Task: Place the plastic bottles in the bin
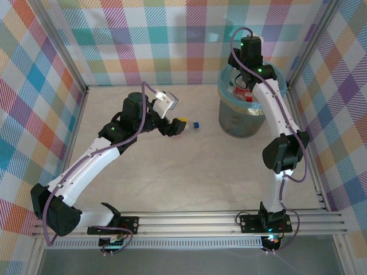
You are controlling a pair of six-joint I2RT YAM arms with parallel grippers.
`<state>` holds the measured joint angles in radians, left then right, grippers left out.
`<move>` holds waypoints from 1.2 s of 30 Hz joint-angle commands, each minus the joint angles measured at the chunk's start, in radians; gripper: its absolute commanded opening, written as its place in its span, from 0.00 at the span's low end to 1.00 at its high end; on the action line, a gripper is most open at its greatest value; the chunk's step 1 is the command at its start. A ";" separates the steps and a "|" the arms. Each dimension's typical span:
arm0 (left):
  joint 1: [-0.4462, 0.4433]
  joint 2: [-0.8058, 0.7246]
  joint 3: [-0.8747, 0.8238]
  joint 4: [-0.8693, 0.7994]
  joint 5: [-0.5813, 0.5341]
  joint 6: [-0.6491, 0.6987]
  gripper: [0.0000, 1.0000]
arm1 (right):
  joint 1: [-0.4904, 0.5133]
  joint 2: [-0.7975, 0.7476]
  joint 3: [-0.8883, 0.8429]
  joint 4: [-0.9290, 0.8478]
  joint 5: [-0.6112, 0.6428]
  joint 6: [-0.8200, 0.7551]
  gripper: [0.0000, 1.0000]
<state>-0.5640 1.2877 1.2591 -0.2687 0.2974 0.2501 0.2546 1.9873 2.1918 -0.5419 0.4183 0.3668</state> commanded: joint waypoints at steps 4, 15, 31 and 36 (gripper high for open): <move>0.019 -0.005 -0.020 0.074 0.035 -0.027 0.85 | -0.013 0.034 0.027 0.020 0.013 0.023 0.55; 0.042 0.010 -0.043 0.096 -0.010 -0.099 0.84 | -0.042 -0.103 -0.289 0.032 -0.113 0.084 0.42; 0.168 0.222 0.106 -0.081 0.011 -0.014 0.88 | -0.030 -0.311 -0.311 0.018 -0.296 0.156 0.64; 0.188 0.358 0.200 -0.179 0.064 0.097 0.88 | -0.008 -0.403 -0.371 -0.001 -0.355 0.142 0.65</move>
<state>-0.3897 1.6016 1.3979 -0.3573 0.3042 0.2577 0.2329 1.6367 1.8496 -0.5365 0.1287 0.4950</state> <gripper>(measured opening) 0.876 0.647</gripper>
